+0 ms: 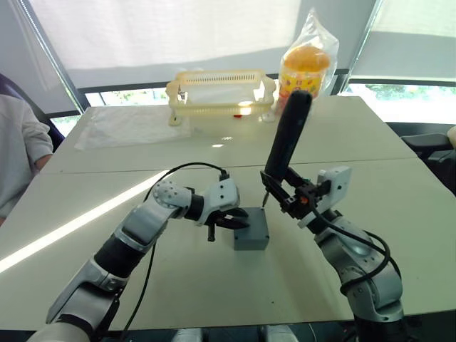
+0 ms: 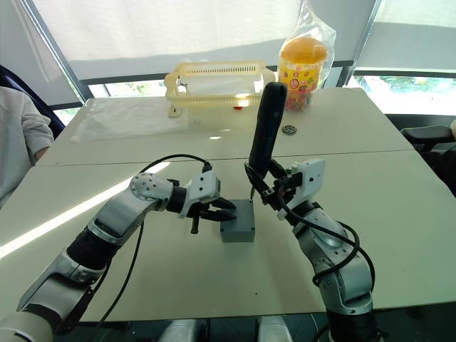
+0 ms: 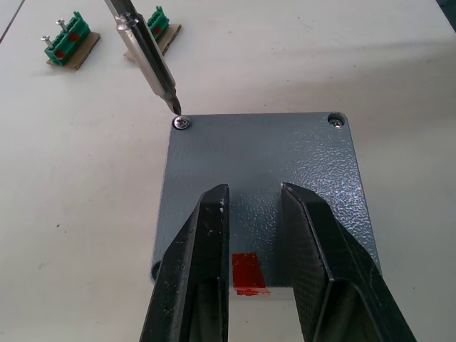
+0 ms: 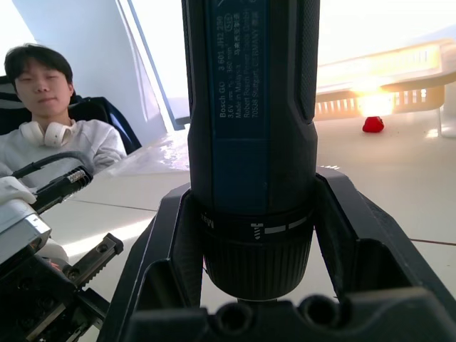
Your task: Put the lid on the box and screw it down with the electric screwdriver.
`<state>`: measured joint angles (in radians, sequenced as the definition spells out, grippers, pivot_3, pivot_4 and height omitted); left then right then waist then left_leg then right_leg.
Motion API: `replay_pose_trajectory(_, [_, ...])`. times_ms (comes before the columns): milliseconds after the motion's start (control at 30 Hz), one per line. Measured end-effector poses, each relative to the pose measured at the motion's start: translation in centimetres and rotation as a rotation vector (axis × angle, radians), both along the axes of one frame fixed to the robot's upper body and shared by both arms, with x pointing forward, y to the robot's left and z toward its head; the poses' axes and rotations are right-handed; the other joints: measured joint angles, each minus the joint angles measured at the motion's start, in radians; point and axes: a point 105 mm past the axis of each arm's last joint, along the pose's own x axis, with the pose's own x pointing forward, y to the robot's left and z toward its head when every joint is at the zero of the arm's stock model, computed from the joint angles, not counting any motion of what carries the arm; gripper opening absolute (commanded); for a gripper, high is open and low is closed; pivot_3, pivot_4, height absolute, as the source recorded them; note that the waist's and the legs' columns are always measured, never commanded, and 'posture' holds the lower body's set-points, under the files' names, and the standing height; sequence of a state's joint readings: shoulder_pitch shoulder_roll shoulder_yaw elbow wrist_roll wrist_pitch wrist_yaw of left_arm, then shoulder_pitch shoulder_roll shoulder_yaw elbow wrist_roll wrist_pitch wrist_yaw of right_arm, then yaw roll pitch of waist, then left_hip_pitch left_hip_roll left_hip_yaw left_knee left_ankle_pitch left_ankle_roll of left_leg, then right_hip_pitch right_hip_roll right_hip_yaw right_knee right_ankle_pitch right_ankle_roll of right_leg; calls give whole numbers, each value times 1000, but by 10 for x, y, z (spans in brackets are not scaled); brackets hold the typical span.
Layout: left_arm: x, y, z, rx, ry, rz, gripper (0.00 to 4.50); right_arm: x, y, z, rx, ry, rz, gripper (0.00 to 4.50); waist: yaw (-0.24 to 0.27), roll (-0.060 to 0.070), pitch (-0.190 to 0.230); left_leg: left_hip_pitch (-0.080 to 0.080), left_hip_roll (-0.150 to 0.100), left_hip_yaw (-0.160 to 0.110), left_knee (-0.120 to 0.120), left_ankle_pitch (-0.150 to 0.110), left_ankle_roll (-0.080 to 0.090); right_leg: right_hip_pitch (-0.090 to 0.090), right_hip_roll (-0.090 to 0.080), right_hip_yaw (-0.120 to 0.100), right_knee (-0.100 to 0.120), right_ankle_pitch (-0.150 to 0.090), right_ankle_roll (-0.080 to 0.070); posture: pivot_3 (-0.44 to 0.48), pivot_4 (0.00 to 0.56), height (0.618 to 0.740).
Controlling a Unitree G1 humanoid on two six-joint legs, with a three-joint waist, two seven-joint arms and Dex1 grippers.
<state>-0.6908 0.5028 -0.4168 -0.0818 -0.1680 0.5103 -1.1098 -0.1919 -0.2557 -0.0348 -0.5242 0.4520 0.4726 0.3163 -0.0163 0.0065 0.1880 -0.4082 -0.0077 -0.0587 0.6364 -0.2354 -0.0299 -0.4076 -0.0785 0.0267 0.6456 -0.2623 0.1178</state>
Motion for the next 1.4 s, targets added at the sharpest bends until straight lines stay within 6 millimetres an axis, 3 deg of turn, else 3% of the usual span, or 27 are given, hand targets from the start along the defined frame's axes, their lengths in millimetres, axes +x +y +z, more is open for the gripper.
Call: replay_pose_trajectory(1400, [0, 0, 0, 0, -10, -6, 1125, 0, -1, 1, 13, -8, -15, 1784, 0, 0, 0, 0, 0, 0, 0, 0, 0, 0, 0, 0, 0, 0, 0, 0, 150, 740])
